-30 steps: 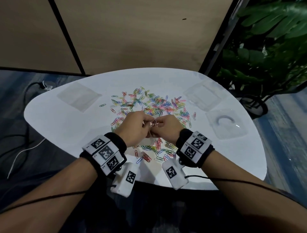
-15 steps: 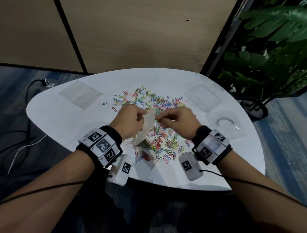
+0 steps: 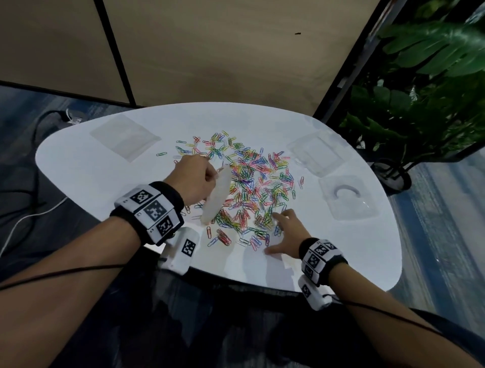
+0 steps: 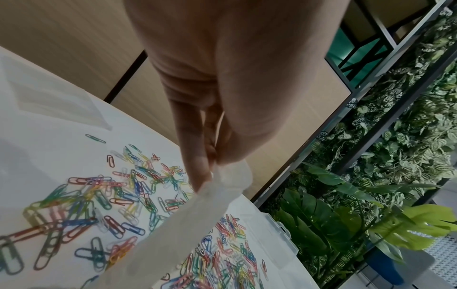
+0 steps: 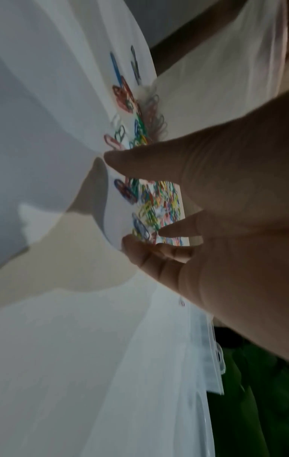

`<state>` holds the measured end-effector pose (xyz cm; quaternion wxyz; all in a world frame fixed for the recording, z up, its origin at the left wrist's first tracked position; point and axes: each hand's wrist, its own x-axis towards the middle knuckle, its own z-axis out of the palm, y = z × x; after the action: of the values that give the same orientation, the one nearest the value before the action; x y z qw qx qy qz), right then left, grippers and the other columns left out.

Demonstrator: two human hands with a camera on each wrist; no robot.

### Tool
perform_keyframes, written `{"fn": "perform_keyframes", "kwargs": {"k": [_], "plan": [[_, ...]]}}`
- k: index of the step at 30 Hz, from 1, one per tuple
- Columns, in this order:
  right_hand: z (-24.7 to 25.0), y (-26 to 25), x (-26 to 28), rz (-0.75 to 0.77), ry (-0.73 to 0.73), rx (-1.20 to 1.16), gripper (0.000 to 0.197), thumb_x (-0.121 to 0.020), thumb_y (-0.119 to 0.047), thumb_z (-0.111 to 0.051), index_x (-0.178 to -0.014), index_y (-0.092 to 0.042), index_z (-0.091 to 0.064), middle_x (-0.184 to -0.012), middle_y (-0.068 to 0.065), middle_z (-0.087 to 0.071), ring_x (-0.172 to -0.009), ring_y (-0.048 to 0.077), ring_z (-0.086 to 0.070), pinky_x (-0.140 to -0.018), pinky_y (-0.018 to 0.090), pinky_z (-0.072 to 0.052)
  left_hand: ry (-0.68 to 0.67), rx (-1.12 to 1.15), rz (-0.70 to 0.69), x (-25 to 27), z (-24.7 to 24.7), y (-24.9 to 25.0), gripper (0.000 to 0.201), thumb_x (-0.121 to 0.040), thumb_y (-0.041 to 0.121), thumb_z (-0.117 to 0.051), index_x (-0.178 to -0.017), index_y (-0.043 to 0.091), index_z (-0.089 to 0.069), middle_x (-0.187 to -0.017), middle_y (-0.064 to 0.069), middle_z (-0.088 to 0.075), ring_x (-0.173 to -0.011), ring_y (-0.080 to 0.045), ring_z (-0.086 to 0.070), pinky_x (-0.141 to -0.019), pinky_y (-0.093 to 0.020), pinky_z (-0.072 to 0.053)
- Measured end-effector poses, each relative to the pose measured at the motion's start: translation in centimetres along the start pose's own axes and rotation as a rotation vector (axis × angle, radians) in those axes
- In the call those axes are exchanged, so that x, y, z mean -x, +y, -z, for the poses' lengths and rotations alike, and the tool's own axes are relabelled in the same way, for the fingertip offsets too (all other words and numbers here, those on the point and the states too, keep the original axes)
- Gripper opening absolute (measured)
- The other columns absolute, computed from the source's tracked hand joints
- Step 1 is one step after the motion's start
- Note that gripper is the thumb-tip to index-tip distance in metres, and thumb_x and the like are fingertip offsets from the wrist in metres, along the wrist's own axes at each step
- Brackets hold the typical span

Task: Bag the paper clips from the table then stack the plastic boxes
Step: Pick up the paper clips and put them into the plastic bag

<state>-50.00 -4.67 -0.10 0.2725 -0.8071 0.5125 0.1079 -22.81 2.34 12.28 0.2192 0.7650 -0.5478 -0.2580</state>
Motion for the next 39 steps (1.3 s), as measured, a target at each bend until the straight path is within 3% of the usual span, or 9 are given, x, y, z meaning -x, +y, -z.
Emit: {"fn": "perform_keyframes", "kwargs": {"k": [4, 10, 15, 19, 22, 25, 29, 35, 39], "plan": [[-0.4, -2.0, -1.2, 0.084, 0.042, 0.076, 0.09, -0.074, -0.036, -0.081, -0.149, -0.022, -0.034, -0.142, 0.011, -0.036, -0.125, 0.03, -0.046, -0.106, 0.037, -0.042, -0.062, 0.082, 0.052, 0.1, 0.0, -0.4, 0.016, -0.095, 0.01, -0.057, -0.103, 0.009, -0.07, -0.077, -0.011, -0.073, -0.045, -0.013, -0.068, -0.038, -0.013, -0.044], [-0.4, -2.9, -1.7, 0.191, 0.19, 0.145, 0.024, -0.091, -0.012, -0.061, -0.112, -0.01, -0.071, -0.115, 0.012, -0.059, -0.097, 0.029, -0.062, -0.084, 0.032, -0.051, -0.1, 0.156, 0.062, 0.1, 0.1, -0.4, 0.018, -0.097, 0.015, -0.056, -0.106, 0.008, -0.07, -0.076, -0.014, -0.074, -0.044, -0.016, -0.07, -0.043, -0.02, -0.052], [0.6, -3.5, -2.5, 0.006, 0.234, 0.099, 0.02, -0.088, -0.013, -0.061, -0.074, -0.002, -0.07, -0.079, 0.012, -0.064, -0.07, 0.027, -0.062, -0.06, 0.026, -0.046, -0.135, 0.189, 0.05, 0.0, -0.4, -0.1, 0.021, -0.096, 0.015, -0.058, -0.112, 0.006, -0.069, -0.075, -0.014, -0.074, -0.049, -0.016, -0.072, -0.049, -0.023, -0.057], [2.6, -1.7, -3.6, -0.22, 0.212, -0.281, 0.026, -0.081, -0.027, -0.075, -0.061, -0.011, -0.073, -0.064, 0.006, -0.071, -0.059, 0.013, -0.061, -0.061, 0.02, -0.053, -0.151, 0.199, 0.057, -0.1, -0.6, 0.0, 0.023, -0.096, 0.016, -0.058, -0.113, 0.005, -0.068, -0.075, -0.015, -0.075, -0.053, -0.019, -0.073, -0.057, -0.029, -0.062], [4.2, -1.4, -3.6, -0.284, 0.186, -0.776, 0.026, -0.077, -0.026, -0.081, -0.072, -0.002, -0.076, -0.078, 0.012, -0.076, -0.069, 0.017, -0.069, -0.081, 0.034, -0.06, -0.166, 0.207, 0.052, 0.0, -0.7, 0.2, 0.024, -0.097, 0.015, -0.057, -0.116, 0.004, -0.067, -0.079, -0.016, -0.075, -0.055, -0.02, -0.074, -0.058, -0.029, -0.062], [6.6, -4.2, -2.4, -0.18, 0.121, -1.344, 0.016, -0.082, -0.002, -0.075, -0.09, 0.011, -0.07, -0.093, 0.019, -0.072, -0.076, 0.018, -0.073, -0.074, 0.025, -0.06, -0.151, 0.197, 0.022, -0.2, -1.0, 0.6, 0.029, -0.098, 0.012, -0.055, -0.125, 0.006, -0.063, -0.086, -0.016, -0.075, -0.052, -0.014, -0.072, -0.06, -0.029, -0.063], [8.9, -8.7, 0.0, 0.029, -0.05, -1.584, 0.019, -0.088, 0.0, -0.065, -0.102, 0.013, -0.066, -0.096, 0.016, -0.073, -0.089, 0.017, -0.073, -0.076, 0.02, -0.057, -0.084, 0.17, -0.022, -0.1, -1.4, 1.3, 0.026, -0.096, 0.009, -0.057, -0.121, 0.008, -0.066, -0.084, -0.015, -0.075, -0.049, -0.014, -0.069, -0.063, -0.034, -0.063], [7.3, -12.0, 0.2, 0.096, 0.105, -1.21, 0.005, -0.086, 0.004, -0.067, -0.086, 0.005, -0.072, -0.086, 0.016, -0.073, -0.082, 0.024, -0.073, -0.085, 0.035, -0.059, -0.085, 0.271, -0.069, 0.0, -2.0, 1.7, 0.021, -0.095, 0.002, -0.053, -0.095, 0.006, -0.074, -0.073, -0.016, -0.073, -0.056, -0.022, -0.074, -0.063, -0.044, -0.064], [6.5, -12.2, -0.7, 0.054, 0.237, -0.878, 0.015, -0.085, -0.004, -0.066, -0.083, -0.013, -0.077, -0.078, 0.004, -0.076, -0.075, 0.018, -0.074, -0.077, 0.036, -0.061, -0.032, 0.345, -0.046, 0.0, -1.8, 2.0, 0.019, -0.096, 0.005, -0.056, -0.105, 0.005, -0.072, -0.067, -0.003, -0.069, -0.063, -0.026, -0.075, -0.064, -0.026, -0.063]]}}
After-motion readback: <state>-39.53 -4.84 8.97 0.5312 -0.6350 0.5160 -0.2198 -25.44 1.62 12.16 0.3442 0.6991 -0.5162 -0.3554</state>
